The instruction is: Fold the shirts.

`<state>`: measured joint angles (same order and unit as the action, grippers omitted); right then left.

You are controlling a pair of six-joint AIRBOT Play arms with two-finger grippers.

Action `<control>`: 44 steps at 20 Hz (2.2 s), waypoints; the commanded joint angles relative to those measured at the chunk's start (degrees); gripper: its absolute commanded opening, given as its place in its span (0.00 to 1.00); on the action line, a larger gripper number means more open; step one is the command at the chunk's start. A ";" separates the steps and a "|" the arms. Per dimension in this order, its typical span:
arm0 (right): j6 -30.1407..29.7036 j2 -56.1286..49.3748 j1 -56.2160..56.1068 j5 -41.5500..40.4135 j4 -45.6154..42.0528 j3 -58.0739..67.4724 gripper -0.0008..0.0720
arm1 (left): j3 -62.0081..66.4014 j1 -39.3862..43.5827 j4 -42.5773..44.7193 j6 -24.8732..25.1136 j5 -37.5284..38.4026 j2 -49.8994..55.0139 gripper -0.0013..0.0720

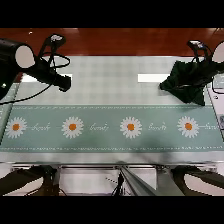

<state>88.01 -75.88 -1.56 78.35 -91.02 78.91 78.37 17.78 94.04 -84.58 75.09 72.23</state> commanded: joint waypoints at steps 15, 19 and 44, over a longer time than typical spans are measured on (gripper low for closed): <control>0.02 0.04 -0.04 0.00 0.02 0.00 0.82 | 0.02 0.02 0.00 0.02 -0.02 0.00 0.94; 0.02 0.04 -0.04 0.00 0.02 0.00 0.82 | 0.02 0.02 0.00 0.02 -0.02 0.00 0.94; 6.67 -15.47 18.47 -27.91 4.44 0.00 0.83 | 0.02 0.04 0.00 0.02 -5.88 5.14 0.94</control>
<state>100.42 -86.96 13.13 48.36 -101.25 78.91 78.39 17.78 94.04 -84.58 69.17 77.25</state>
